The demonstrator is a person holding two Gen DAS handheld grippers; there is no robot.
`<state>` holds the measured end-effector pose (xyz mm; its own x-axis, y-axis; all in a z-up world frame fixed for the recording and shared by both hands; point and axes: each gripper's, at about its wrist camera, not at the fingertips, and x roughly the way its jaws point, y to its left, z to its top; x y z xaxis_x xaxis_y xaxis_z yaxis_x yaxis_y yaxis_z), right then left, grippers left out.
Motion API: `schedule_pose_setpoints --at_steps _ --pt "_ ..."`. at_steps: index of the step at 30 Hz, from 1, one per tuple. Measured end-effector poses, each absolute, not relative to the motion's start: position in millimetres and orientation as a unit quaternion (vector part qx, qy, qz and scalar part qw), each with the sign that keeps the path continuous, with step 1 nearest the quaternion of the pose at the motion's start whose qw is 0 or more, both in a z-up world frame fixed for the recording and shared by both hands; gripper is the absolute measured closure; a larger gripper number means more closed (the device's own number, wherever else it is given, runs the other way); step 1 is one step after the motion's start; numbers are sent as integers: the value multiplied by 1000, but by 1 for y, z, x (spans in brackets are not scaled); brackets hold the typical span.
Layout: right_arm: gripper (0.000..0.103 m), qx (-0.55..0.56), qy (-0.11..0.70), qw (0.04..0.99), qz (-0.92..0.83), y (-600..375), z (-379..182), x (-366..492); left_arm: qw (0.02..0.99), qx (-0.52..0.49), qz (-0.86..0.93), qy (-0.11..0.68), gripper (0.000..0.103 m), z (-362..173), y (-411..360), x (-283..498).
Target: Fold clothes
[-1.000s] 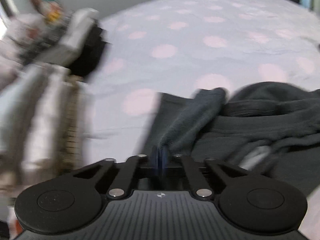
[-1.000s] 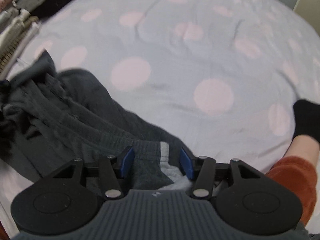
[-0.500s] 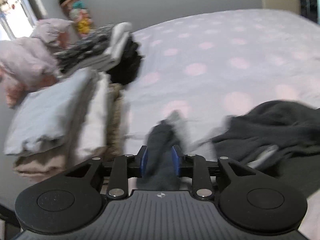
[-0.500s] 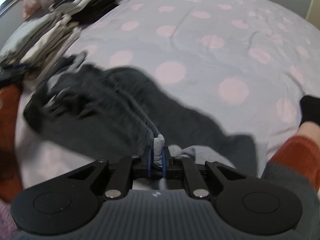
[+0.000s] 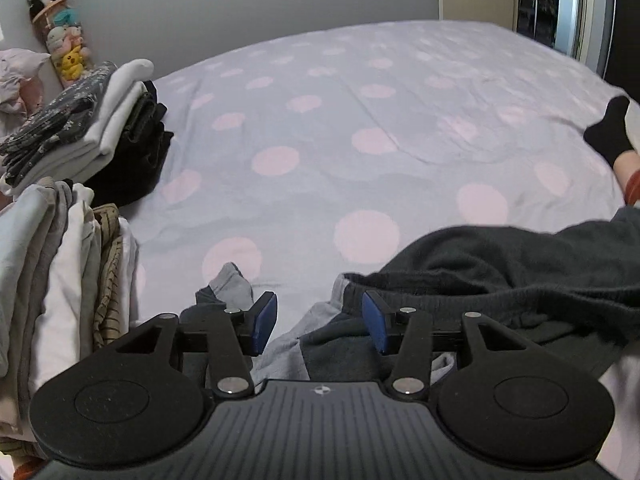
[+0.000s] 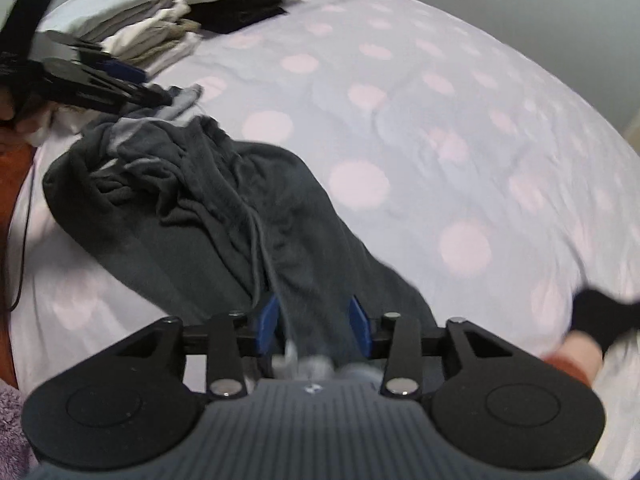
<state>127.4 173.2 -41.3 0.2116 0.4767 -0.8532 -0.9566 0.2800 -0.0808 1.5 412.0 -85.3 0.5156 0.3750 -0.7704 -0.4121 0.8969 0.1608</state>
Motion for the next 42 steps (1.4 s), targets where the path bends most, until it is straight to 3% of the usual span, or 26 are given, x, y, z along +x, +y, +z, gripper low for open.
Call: schedule_pose_setpoints --at_steps 13,20,22,23,24,33,42 --pt "59 -365 403 592 595 294 -98 142 874 -26 218 433 48 -102 414 -23" --pt "69 -371 451 569 580 317 -138 155 872 -55 243 422 48 -104 429 -46" --pt "77 -353 467 571 575 316 -139 162 868 -61 258 419 48 -102 433 -55" --pt "87 -346 471 573 574 315 -138 164 867 -63 265 417 48 -100 435 -59" --pt "88 -343 470 576 574 313 -134 163 866 -66 272 415 48 -99 437 -63" --pt "90 -330 420 674 511 263 -61 188 850 -76 318 412 47 -87 439 -98" --pt "91 -280 423 801 316 137 -4 272 842 -89 321 424 47 -88 436 -97"
